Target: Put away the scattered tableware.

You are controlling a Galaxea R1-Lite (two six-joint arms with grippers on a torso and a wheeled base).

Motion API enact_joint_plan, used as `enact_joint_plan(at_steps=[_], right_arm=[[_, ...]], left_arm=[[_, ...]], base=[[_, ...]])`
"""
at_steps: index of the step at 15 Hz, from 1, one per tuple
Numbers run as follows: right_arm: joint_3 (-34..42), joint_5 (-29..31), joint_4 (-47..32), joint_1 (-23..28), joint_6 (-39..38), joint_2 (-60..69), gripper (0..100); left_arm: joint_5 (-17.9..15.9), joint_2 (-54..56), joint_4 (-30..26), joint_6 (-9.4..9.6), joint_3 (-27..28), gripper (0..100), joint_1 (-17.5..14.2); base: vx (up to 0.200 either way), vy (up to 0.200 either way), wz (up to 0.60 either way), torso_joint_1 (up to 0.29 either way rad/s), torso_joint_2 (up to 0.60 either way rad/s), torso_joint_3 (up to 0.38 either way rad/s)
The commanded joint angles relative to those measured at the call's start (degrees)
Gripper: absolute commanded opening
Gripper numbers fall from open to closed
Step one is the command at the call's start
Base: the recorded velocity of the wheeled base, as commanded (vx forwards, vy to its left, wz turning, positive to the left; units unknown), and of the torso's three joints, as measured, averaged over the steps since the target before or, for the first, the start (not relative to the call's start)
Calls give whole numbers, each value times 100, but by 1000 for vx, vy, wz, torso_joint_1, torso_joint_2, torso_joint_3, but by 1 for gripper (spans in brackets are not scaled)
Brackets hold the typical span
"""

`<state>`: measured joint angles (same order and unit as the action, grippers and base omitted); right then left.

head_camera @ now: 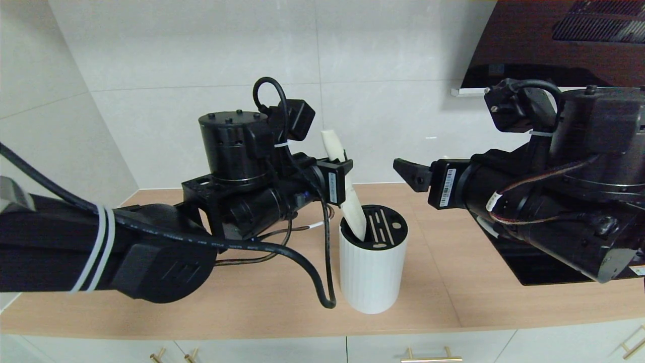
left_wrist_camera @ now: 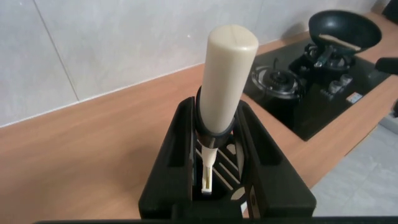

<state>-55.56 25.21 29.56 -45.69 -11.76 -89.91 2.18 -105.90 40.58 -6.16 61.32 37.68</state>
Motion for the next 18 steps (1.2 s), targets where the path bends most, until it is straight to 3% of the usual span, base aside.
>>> enact_joint_plan(at_steps=[1, 18], right_arm=[[2, 1, 6, -1, -1, -36, 100], [2, 1, 14, -1, -1, -124, 100]], left_arm=[[2, -229, 2, 36, 29, 0, 20], [10, -1108, 46, 88, 284, 0, 310]], base=[[0, 0, 0, 0, 0, 0], [0, 0, 0, 0, 0, 0]])
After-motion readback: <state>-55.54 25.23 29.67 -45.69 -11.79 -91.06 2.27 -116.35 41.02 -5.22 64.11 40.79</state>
